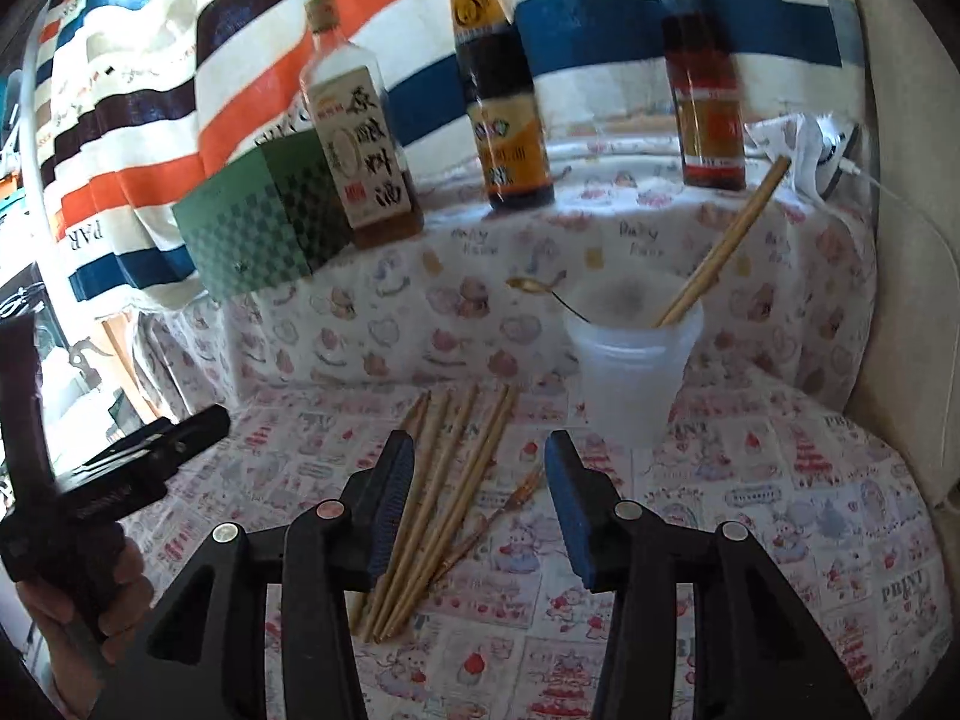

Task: Organize utensils
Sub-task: 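Lower both open grippers toward the chopsticks and fork on the table, then grasp a bamboo chopstick with the left gripper while the right gripper grasps the silver fork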

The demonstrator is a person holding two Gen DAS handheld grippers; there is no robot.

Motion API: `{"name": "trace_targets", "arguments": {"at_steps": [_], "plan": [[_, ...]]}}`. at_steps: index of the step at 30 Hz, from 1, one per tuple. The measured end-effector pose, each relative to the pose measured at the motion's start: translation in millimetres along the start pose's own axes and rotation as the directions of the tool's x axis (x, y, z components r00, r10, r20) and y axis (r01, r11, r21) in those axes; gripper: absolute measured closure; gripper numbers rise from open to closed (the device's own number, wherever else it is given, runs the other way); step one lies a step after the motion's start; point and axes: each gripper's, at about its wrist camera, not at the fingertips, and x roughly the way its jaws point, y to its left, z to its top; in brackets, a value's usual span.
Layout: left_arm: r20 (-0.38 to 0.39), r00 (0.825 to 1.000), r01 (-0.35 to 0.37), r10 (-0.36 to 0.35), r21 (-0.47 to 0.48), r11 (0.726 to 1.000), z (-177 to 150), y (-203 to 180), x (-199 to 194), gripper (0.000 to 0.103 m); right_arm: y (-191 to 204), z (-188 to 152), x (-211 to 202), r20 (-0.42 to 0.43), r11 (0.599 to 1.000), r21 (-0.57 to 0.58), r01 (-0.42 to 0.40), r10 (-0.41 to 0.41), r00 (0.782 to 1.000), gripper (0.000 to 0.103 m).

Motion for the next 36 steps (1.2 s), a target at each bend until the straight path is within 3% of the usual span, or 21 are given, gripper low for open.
{"name": "trace_targets", "arguments": {"at_steps": [6,10,13,15,17,21,25,30,31,32,35,36], "plan": [[-0.024,0.998,-0.060,0.061,0.068,0.996,-3.7,-5.2,8.0,0.000,-11.9,-8.2,24.1,-0.103,0.999,0.041,-0.033,0.037,0.994,0.055],[-0.170,0.983,-0.046,0.063,0.101,0.994,-11.9,-5.8,33.0,0.002,-17.1,-11.2,34.1,-0.163,0.994,0.087,-0.061,0.075,0.984,0.055],[-0.264,0.964,-0.009,0.034,0.097,0.995,-19.5,-7.3,47.6,0.014,-16.4,-13.2,37.4,-0.174,0.996,0.082,-0.044,0.058,0.983,0.055],[-0.312,0.949,-0.022,0.052,0.100,0.995,-24.2,-9.5,54.9,0.044,-15.5,-13.7,38.8,-0.183,0.996,0.077,-0.040,0.054,0.982,0.055],[-0.356,0.934,0.002,0.030,0.089,0.996,-27.8,-10.8,60.5,0.063,-15.3,-13.5,41.0,-0.203,0.996,0.077,-0.039,0.054,0.978,0.055],[-0.419,0.907,0.078,-0.052,0.046,0.996,-33.9,-12.7,65.8,0.070,-17.8,-12.4,39.0,-0.204,0.995,0.087,-0.043,0.060,0.977,0.055],[-0.448,0.890,0.113,-0.079,0.049,0.992,-37.7,-18.4,65.9,0.071,-14.4,-14.4,41.1,-0.206,0.998,0.056,-0.014,0.025,0.978,0.055],[-0.535,0.840,0.145,-0.093,0.054,0.988,-47.3,-24.3,75.7,0.084,-14.4,-15.4,43.1,-0.213,0.999,0.046,-0.002,0.012,0.977,0.055],[-0.523,0.849,0.135,-0.072,0.083,0.987,-48.3,-26.5,74.1,0.086,-14.3,-15.2,42.7,-0.211,0.999,0.043,0.001,0.008,0.977,0.055],[-0.525,0.849,0.127,-0.055,0.103,0.986,-49.9,-28.5,73.8,0.096,-14.4,-14.9,42.0,-0.207,0.999,0.040,0.005,0.004,0.978,0.055],[-0.509,0.859,0.131,-0.049,0.127,0.983,-50.7,-31.2,70.6,0.097,-14.8,-14.2,39.8,-0.195,0.999,0.034,0.019,-0.012,0.981,0.055],[-0.486,0.873,0.120,-0.043,0.129,0.984,-48.9,-30.9,67.5,0.097,-15.1,-13.9,39.2,-0.192,0.999,0.033,0.022,-0.015,0.981,0.055]]}}
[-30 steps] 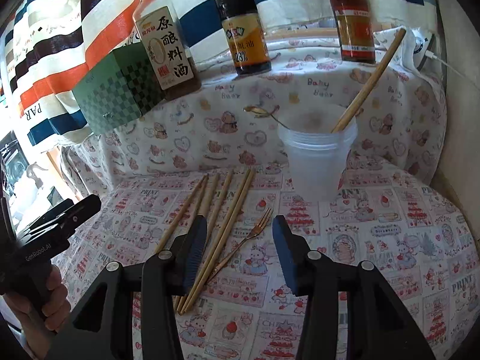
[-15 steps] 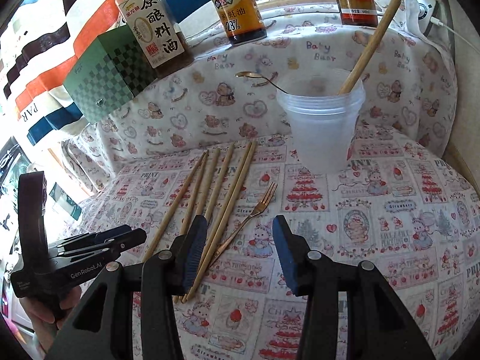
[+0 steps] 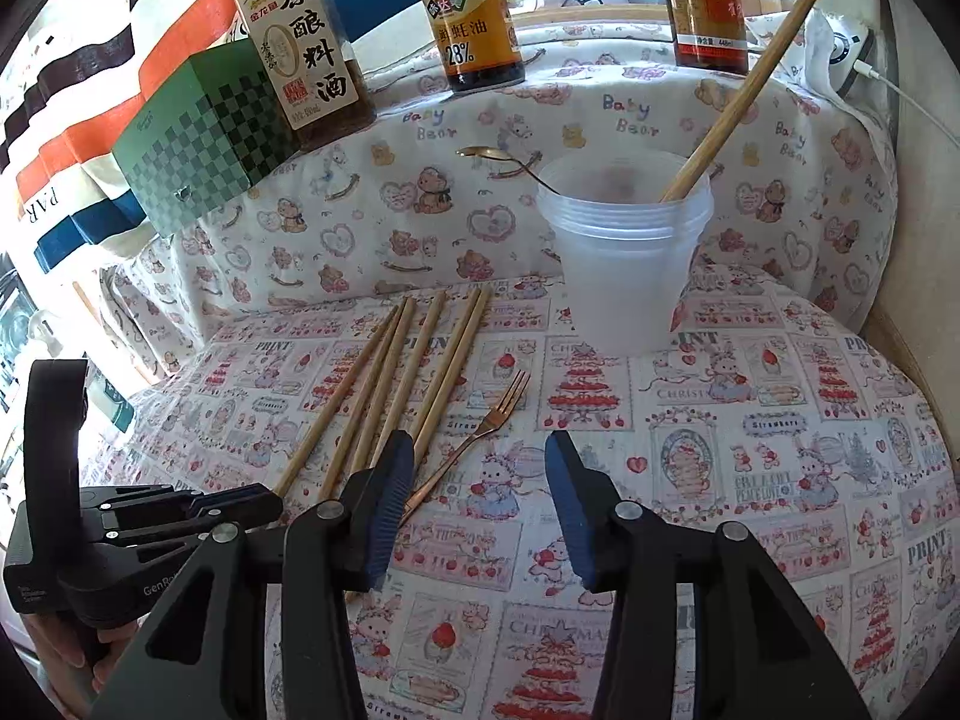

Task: Organize utensils
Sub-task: 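Grasp a bamboo chopstick with the left gripper while the right gripper grasps the silver fork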

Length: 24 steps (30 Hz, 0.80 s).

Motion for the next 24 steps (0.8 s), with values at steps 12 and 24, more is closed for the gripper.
{"name": "trace_targets", "arguments": {"at_steps": [12,24], "plan": [[0.470,0.883,0.044,0.000,-0.083,0.996,0.3,12.0,-87.0,0.097,3.7,0.4,-5.1,0.024,1.000,-0.017,0.025,-0.025,0.999,0.055],[0.623,0.782,0.061,0.027,-0.120,0.991,-6.0,22.8,-116.2,0.097,-12.9,15.5,30.6,-0.063,0.996,0.077,0.035,-0.030,0.998,0.055]]}}
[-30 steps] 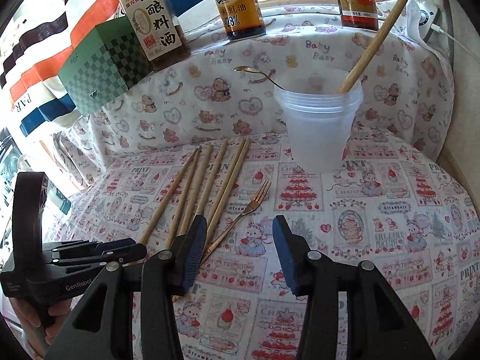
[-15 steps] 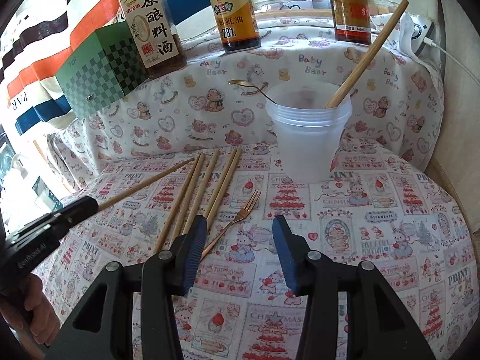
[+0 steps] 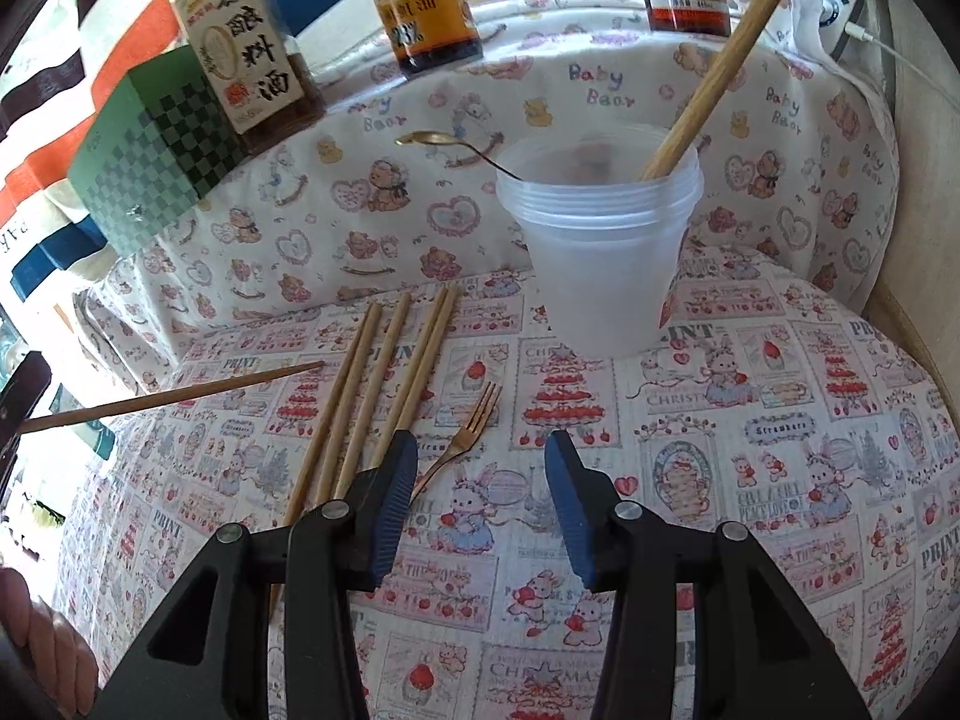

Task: Organize utensils
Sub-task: 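Grasp a bamboo chopstick with the left gripper while the right gripper grasps the silver fork, then carry the chopstick and fork over the cup and open both grippers to drop them in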

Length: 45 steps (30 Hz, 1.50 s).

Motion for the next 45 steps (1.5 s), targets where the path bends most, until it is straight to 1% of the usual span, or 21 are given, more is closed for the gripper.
{"name": "trace_targets", "arguments": {"at_steps": [3,5,9,11,16,18,19,20,21,23,24,27,30,32,34,35,37,38,40,42,45], "plan": [[-0.005,1.000,-0.006,0.006,-0.035,0.999,-0.3,7.2,3.0,0.097,-2.7,10.7,20.7,-0.041,0.999,0.032,0.029,-0.028,0.999,0.060],[-0.011,1.000,-0.003,0.003,-0.053,0.999,0.1,12.1,5.3,0.097,-2.2,16.9,33.4,-0.058,0.999,0.036,0.035,-0.033,0.998,0.067],[-0.009,1.000,-0.015,0.015,-0.079,0.997,-0.4,19.3,6.6,0.097,2.4,20.8,52.0,-0.078,1.000,0.031,-0.006,0.009,0.997,0.068],[-0.014,1.000,-0.022,0.021,-0.088,0.996,-0.4,21.3,7.6,0.097,4.2,19.9,60.1,-0.096,1.000,0.027,0.001,0.002,0.995,0.068],[-0.023,0.998,-0.060,0.059,-0.060,0.996,-2.3,15.6,9.8,0.096,7.1,17.7,64.3,-0.038,1.000,0.002,0.028,-0.028,0.999,0.069],[-0.016,0.997,-0.077,0.077,-0.031,0.997,-3.5,10.6,10.0,0.096,13.4,16.4,67.9,-0.020,0.998,-0.019,0.058,-0.058,0.998,0.077],[-0.013,0.996,-0.086,0.086,-0.019,0.996,-4.1,8.5,9.9,0.096,15.6,15.8,68.8,-0.014,0.996,-0.039,0.084,-0.084,0.996,0.088],[-0.010,0.996,-0.091,0.091,-0.011,0.996,-4.4,7.0,9.6,0.096,17.4,14.9,70.0,-0.014,0.994,-0.059,0.090,-0.090,0.996,0.089],[-0.006,0.996,-0.090,0.090,-0.010,0.996,-4.4,6.1,8.6,0.097,17.3,15.2,69.9,-0.018,0.996,-0.060,0.070,-0.071,0.997,0.090],[0.003,0.996,-0.086,0.086,-0.013,0.996,-4.1,4.9,5.6,0.097,13.0,15.9,69.0,-0.050,1.000,-0.021,0.010,-0.011,0.999,0.101],[0.014,0.996,-0.090,0.090,-0.010,0.996,-3.5,4.2,3.6,0.097,11.5,16.0,66.6,-0.053,1.000,-0.009,-0.010,0.009,0.999,0.101],[0.045,0.993,-0.111,0.111,-0.001,0.994,-1.6,3.1,-1.9,0.097,12.7,15.8,43.6,0.008,0.998,-0.064,-0.014,0.015,1.000,0.101],[0.051,0.994,-0.099,0.101,-0.027,0.995,0.9,7.8,-4.8,0.097,22.0,15.1,12.6,0.099,0.991,-0.132,-0.012,0.026,0.995,0.101],[0.055,0.994,-0.095,0.096,-0.034,0.995,2.0,9.7,-6.1,0.097,29.3,15.1,-13.9,0.176,0.986,-0.164,-0.017,0.047,0.983,0.101],[0.058,0.994,-0.094,0.095,-0.033,0.995,2.6,10.4,-7.2,0.097,36.2,13.7,-42.7,0.275,0.981,-0.192,0.009,0.045,0.960,0.101],[0.060,0.994,-0.088,0.091,-0.037,0.995,3.1,11.2,-7.9,0.097,40.5,12.8,-56.6,0.326,0.978,-0.205,0.041,0.028,0.945,0.101],[0.064,0.996,-0.064,0.068,-0.053,0.996,4.2,13.8,-10.1,0.097,49.9,9.8,-81.1,0.409,0.969,-0.207,0.139,-0.043,0.912,0.101],[0.068,0.996,-0.049,0.053,-0.063,0.997,4.6,15.0,-12.1,0.097,52.1,9.1,-90.8,0.440,0.968,-0.201,0.153,-0.050,0.897,0.101],[0.078,0.997,-0.024,0.030,-0.072,0.997,5.4,16.0,-14.7,0.097,51.8,13.7,-104.3,0.470,0.972,-0.191,0.139,-0.034,0.882,0.101],[0.077,0.997,-0.024,0.029,-0.067,0.997,6.0,15.1,-14.6,0.097,49.7,16.4,-112.6,0.491,0.972,-0.185,0.144,-0.036,0.870,0.101],[0.076,0.997,-0.022,0.027,-0.066,0.998,6.3,14.7,-14.2,0.097,40.3,18.8,-116.4,0.499,0.975,-0.178,0.132,-0.026,0.866,0.101]]}}
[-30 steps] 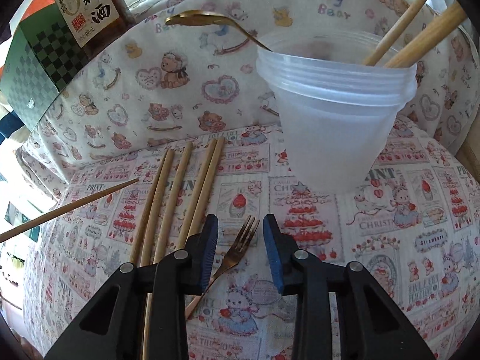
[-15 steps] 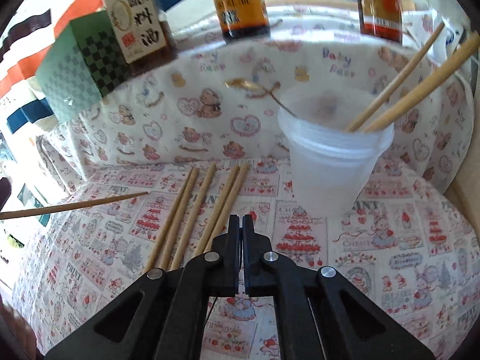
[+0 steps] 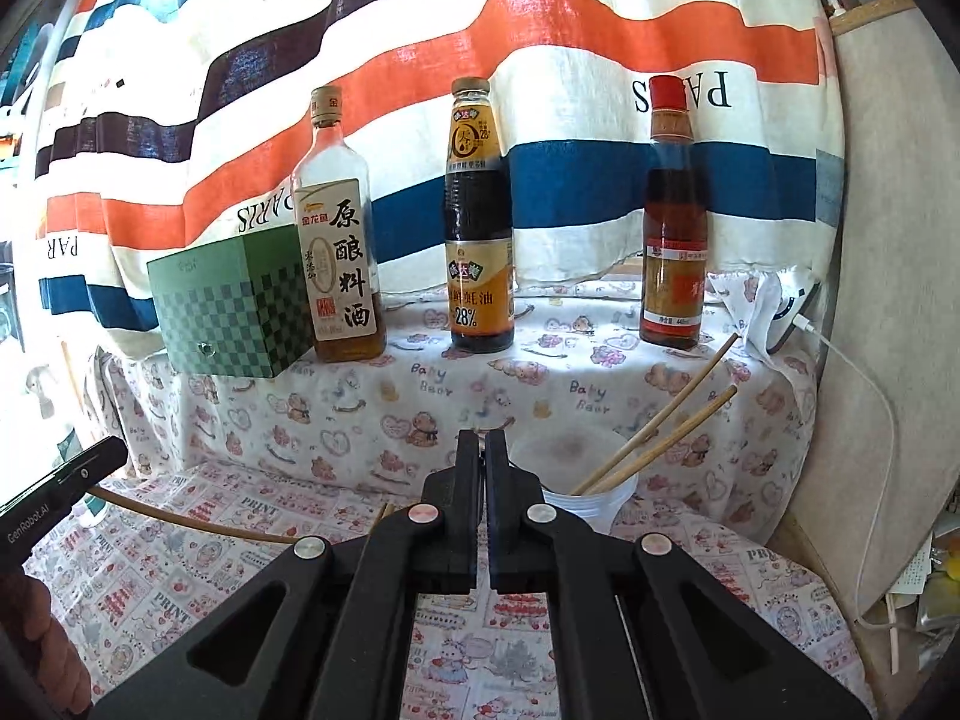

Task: Organize utensils
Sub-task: 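Carry the chopstick and fork over the cup and open both grippers to drop them in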

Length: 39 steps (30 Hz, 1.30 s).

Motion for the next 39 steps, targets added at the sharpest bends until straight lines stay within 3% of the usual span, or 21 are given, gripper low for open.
{"name": "trace_targets", "arguments": {"at_steps": [6,10,17,24,28,31,36,39], "plan": [[0.015,0.998,0.059,-0.059,-0.005,0.998,5.0,-6.9,-9.2,0.097,-22.6,1.2,6.2,-0.013,0.996,0.087,0.004,-0.002,1.000,0.101],[-0.005,0.999,0.042,-0.042,0.021,0.999,20.9,-23.4,-4.7,0.097,-34.8,11.9,2.1,-0.015,0.993,0.114,0.012,-0.010,1.000,0.101],[0.020,0.998,0.064,-0.066,0.079,0.995,59.5,-64.4,-4.4,0.097,-55.6,43.2,-18.2,0.066,0.993,0.114,-0.004,-0.004,0.998,0.101],[0.017,0.997,0.078,-0.081,0.136,0.988,88.1,-110.2,12.2,0.097,-76.2,71.7,-8.6,0.109,0.987,0.155,0.035,-0.053,0.993,0.101],[-0.028,0.988,0.153,-0.150,0.163,0.975,107.1,-131.1,35.9,0.097,-92.4,82.1,-3.0,0.131,0.983,0.182,0.035,-0.060,0.990,0.101],[-0.050,0.987,0.161,-0.155,0.162,0.973,120.2,-148.4,54.6,0.097,-107.7,82.4,11.5,0.092,0.977,0.213,0.018,-0.039,0.995,0.101],[0.009,0.989,0.146,-0.149,0.162,0.976,133.4,-174.3,73.6,0.097,-128.8,76.9,29.8,0.037,0.970,0.237,0.046,-0.056,0.998,0.101],[0.018,0.990,0.137,-0.141,0.127,0.982,138.3,-183.4,85.9,0.097,-142.0,73.4,38.9,-0.014,0.957,0.289,0.017,-0.014,1.000,0.101]]}}
